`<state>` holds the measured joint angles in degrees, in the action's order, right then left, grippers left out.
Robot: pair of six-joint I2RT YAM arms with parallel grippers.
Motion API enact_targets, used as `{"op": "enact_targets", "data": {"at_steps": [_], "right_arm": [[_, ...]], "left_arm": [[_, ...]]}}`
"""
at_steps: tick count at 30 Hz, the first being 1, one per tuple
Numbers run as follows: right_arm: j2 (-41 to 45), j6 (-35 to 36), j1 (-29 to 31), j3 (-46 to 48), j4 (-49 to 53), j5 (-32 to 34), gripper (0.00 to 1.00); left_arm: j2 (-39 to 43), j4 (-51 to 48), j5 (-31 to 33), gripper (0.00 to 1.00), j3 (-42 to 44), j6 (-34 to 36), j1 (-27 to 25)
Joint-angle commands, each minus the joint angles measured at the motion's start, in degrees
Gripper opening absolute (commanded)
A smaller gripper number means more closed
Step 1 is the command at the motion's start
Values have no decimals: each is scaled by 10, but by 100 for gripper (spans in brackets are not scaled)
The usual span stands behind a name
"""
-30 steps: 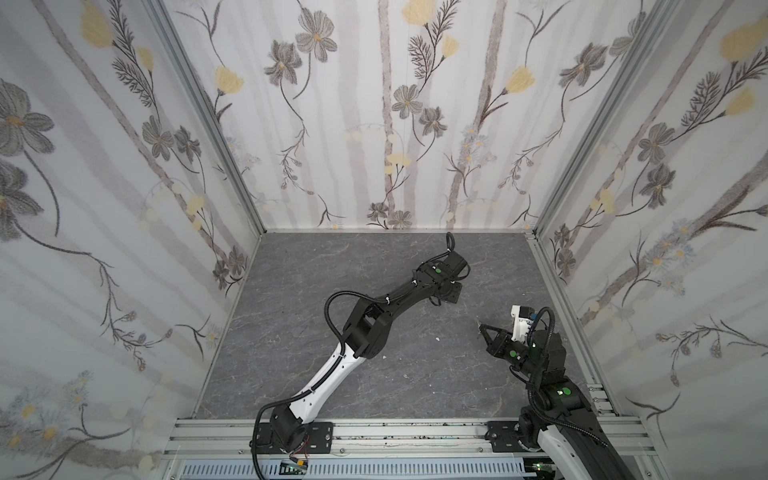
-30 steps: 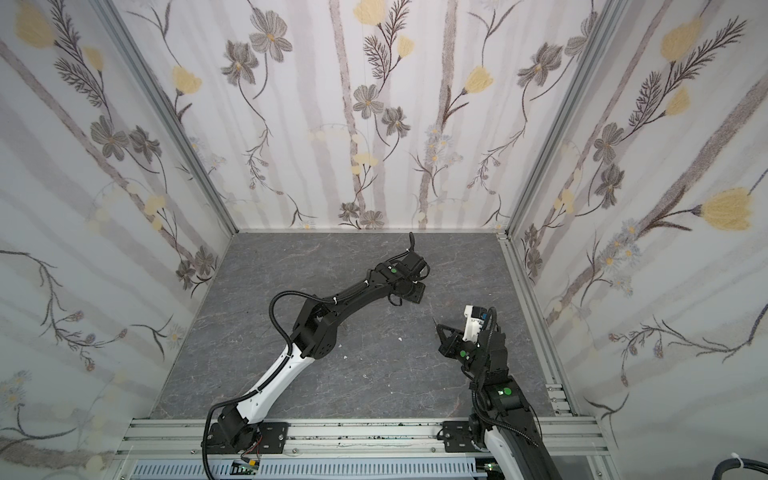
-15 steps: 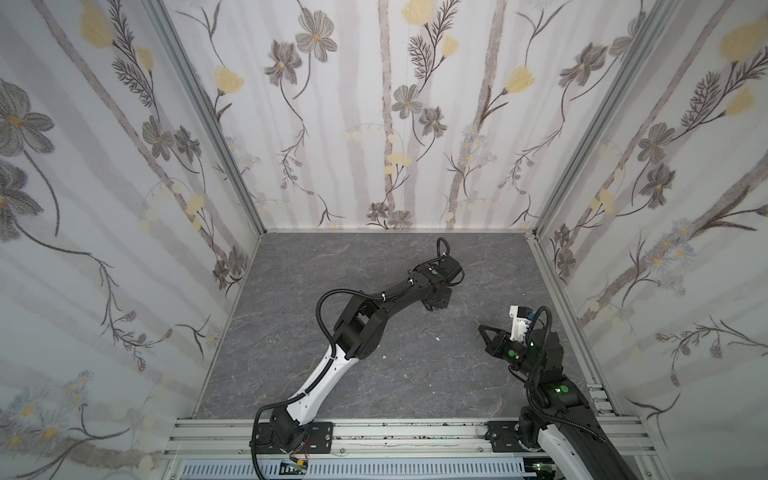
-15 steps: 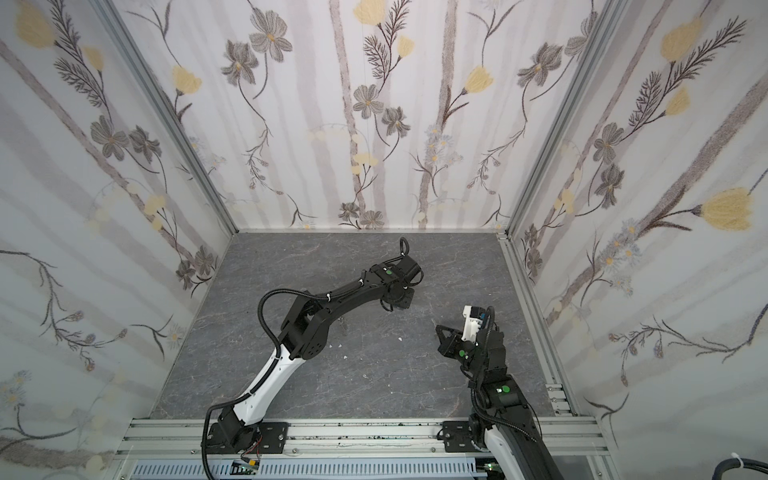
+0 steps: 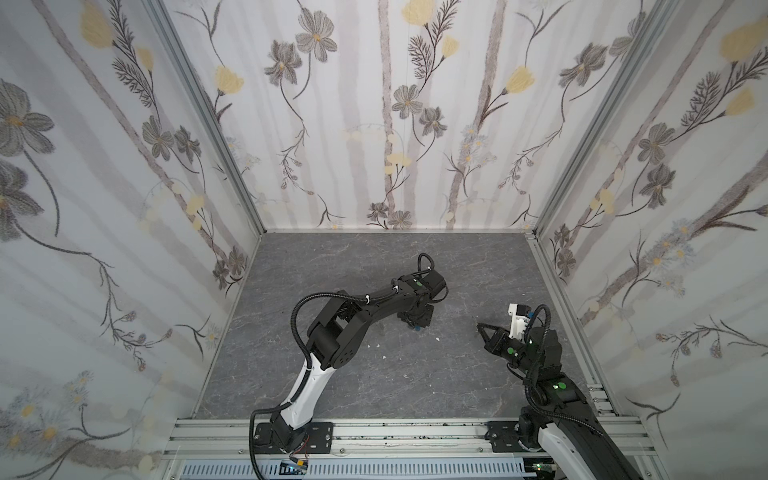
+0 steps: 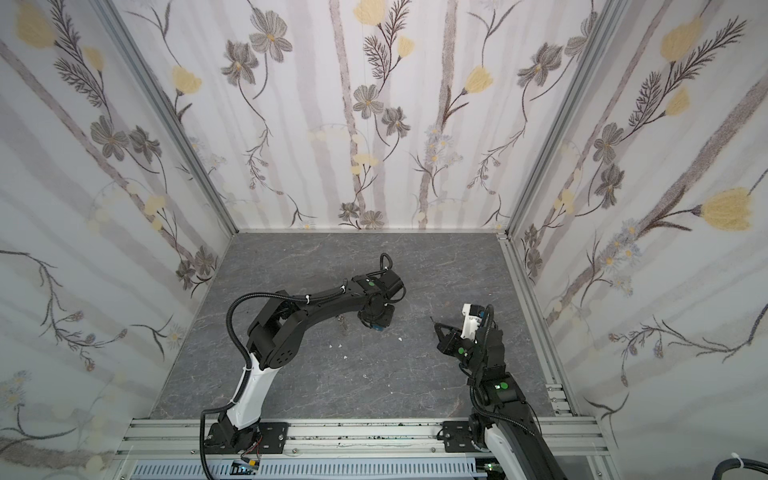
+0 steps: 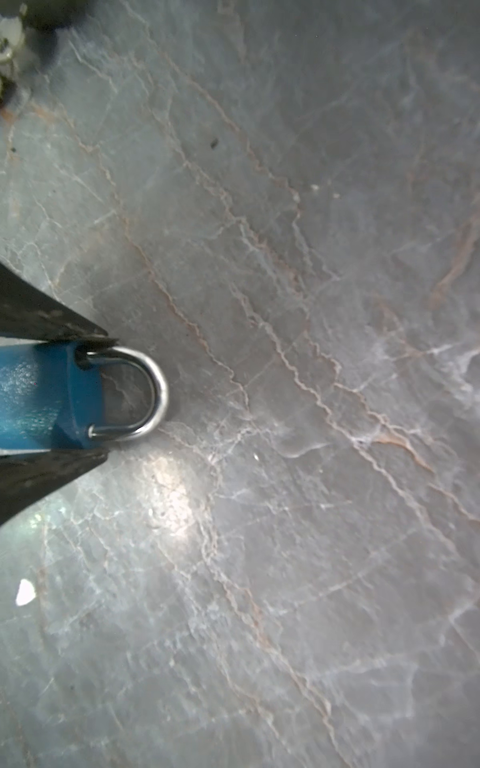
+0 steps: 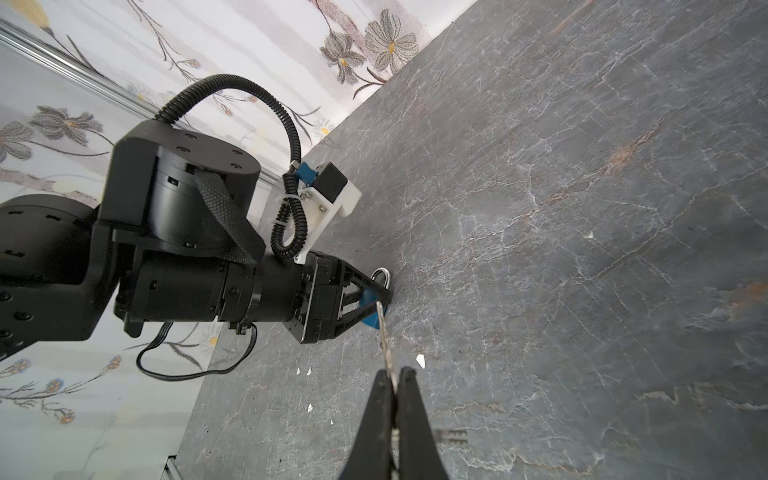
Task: Unlock with the key
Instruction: 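Close the left gripper on the blue padlock body and lift it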
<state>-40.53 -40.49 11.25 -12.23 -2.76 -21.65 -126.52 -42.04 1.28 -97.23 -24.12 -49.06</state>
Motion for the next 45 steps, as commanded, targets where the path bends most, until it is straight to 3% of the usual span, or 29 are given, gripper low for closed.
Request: {"op": "enact_targets", "data": {"at_steps": [1, 7, 16, 25, 32, 38, 40, 43, 45], "right_arm": [[-7, -7, 1, -2, -35, -9, 0], [-14, -8, 1, -3, -38, -10, 0], [-20, -11, 0, 2, -48, -15, 0], [-11, -12, 0, 12, -51, -17, 0], [-3, -12, 0, 18, -51, -17, 0], [0, -14, 0, 22, -54, -17, 0], [3, -14, 0, 24, -54, -17, 0], [6, -14, 0, 26, -56, -17, 0], [8, -15, 0, 29, -57, -17, 0]], "left_arm": [[-2, -25, 5, 42, 9, -19, -1], [5, -39, 10, 55, 12, -44, -3], [-4, -97, 57, 56, -17, -74, -14], [9, -82, 66, 65, 0, -109, -16], [6, -79, 24, 61, -6, -146, -15], [1, -76, 6, 36, -7, -156, -15], [2, -78, 7, 32, -7, -153, -16], [3, -78, 8, 31, -5, -148, -15], [2, -85, 12, 37, -6, -145, -16]]}}
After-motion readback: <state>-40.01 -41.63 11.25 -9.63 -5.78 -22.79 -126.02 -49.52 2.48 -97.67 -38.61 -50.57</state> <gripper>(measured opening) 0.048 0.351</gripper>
